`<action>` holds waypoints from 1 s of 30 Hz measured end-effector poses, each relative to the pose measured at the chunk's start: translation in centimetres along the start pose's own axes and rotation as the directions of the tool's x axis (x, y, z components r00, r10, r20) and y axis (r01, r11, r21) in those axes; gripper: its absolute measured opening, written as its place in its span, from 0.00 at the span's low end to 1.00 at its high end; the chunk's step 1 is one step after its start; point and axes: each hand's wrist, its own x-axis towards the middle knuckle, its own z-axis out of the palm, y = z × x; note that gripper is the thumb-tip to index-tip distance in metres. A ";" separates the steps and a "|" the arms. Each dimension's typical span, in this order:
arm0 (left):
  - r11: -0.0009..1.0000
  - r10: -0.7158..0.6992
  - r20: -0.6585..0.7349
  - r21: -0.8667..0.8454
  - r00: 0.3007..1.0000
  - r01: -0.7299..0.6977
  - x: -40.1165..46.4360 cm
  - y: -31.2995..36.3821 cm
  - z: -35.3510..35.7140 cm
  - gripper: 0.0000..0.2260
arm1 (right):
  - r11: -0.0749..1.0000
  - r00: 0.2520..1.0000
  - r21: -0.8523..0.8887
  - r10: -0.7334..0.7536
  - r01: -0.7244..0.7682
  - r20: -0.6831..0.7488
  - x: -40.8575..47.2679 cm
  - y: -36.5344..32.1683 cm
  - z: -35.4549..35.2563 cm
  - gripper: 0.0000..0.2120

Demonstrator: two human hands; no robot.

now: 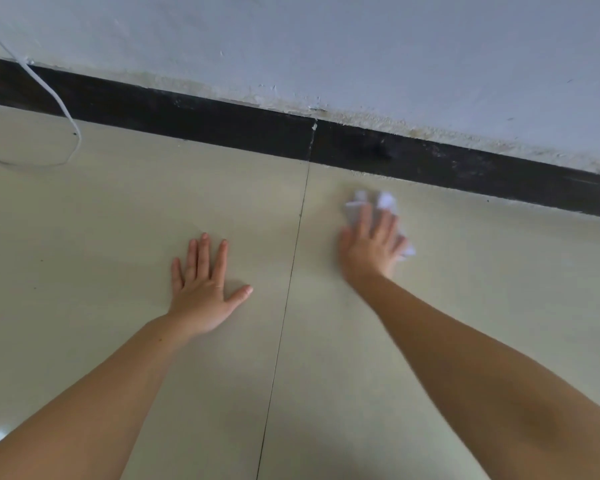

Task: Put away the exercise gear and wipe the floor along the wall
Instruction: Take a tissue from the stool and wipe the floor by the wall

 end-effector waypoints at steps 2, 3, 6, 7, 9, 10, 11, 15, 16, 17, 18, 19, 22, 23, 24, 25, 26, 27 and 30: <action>1.000 -0.015 -0.018 -0.013 1.000 0.015 0.0 -0.1 0.0 0.40 | 0.919 0.907 -0.061 -0.371 0.389 0.200 -1.0 -6.2 1.5 0.27; 0.999 -0.024 -0.030 -0.023 0.999 0.023 0.0 -0.1 0.1 0.40 | 0.845 0.822 -0.058 -0.498 0.531 0.275 -1.0 -8.5 1.5 0.26; 0.999 -0.029 -0.029 -0.027 0.999 0.029 0.0 -0.2 0.2 0.40 | 0.675 0.665 -0.107 -0.667 0.730 0.335 0.8 -8.9 1.2 0.25; 0.999 -0.029 -0.023 -0.021 0.999 0.029 -0.1 -0.2 0.2 0.40 | 0.666 0.658 -0.105 -0.676 0.738 0.332 1.3 -7.4 1.0 0.24; 1.000 -0.024 -0.020 -0.015 1.000 0.023 -0.3 -0.4 0.3 0.40 | 0.745 0.738 -0.100 -0.617 0.660 0.274 1.7 -2.3 0.2 0.26; 1.000 -0.021 -0.018 -0.020 1.000 0.021 -0.4 -0.4 0.3 0.40 | 0.822 0.815 -0.084 -0.536 0.563 0.221 1.7 1.0 -0.5 0.26; 0.999 -0.020 -0.017 -0.027 1.000 0.019 -0.4 -0.4 0.3 0.40 | 0.903 0.897 -0.076 -0.407 0.424 0.172 1.4 4.9 -1.1 0.24; 1.000 -0.011 -0.021 -0.020 1.000 0.011 -0.1 0.1 -0.1 0.39 | 0.920 0.921 0.052 0.388 -0.387 -0.007 -0.2 18.8 -4.7 0.27; 1.000 -0.012 -0.018 -0.021 1.000 0.012 0.0 0.1 -0.2 0.39 | 0.838 0.843 0.093 0.538 -0.538 0.028 0.1 19.7 -5.3 0.26; 1.000 -0.014 -0.010 -0.018 1.000 0.014 0.0 0.1 -0.2 0.39 | 0.778 0.786 0.111 0.615 -0.619 0.071 0.5 19.3 -5.4 0.26; 1.000 -0.015 0.001 -0.013 1.000 0.015 0.0 0.0 -0.2 0.38 | 0.772 0.779 0.106 0.620 -0.627 0.095 0.7 17.8 -5.0 0.26; 1.000 -0.019 0.009 -0.011 1.000 0.019 -0.1 -0.2 -0.1 0.38 | 0.814 0.818 0.086 0.566 -0.574 0.100 0.5 15.7 -4.4 0.26; 0.999 -0.037 -0.006 -0.039 0.999 0.036 -0.1 -0.6 0.1 0.33 | 0.991 0.987 0.029 0.131 -0.134 0.098 -2.2 6.7 -1.1 0.26; 0.997 -0.038 -0.024 -0.068 0.999 0.036 0.0 -0.6 0.1 0.30 | 1.000 0.993 0.004 -0.017 0.017 0.119 -4.1 3.5 0.2 0.26; 0.994 -0.039 -0.050 -0.107 0.998 0.033 0.1 -0.6 0.1 0.28 | 0.987 0.978 -0.019 -0.156 0.160 0.140 -6.2 0.6 1.5 0.26; 0.988 -0.041 -0.081 -0.151 0.996 0.028 0.1 -0.6 0.2 0.26 | 0.954 0.943 -0.030 -0.290 0.298 0.161 -8.3 -1.8 2.5 0.27; 0.981 -0.043 -0.114 -0.193 0.993 0.021 0.1 -0.6 0.2 0.25 | 0.902 0.890 -0.031 -0.419 0.431 0.181 -10.3 -3.5 3.3 0.27; 0.975 -0.043 -0.141 -0.224 0.989 0.010 0.1 -0.5 0.3 0.24 | 0.837 0.822 -0.030 -0.529 0.546 0.210 -11.9 -4.5 3.6 0.28; 0.969 -0.034 -0.144 -0.247 0.989 -0.003 0.2 -0.6 0.4 0.23 | 0.665 0.651 -0.038 -0.717 0.746 0.250 -12.1 -2.3 4.0 0.25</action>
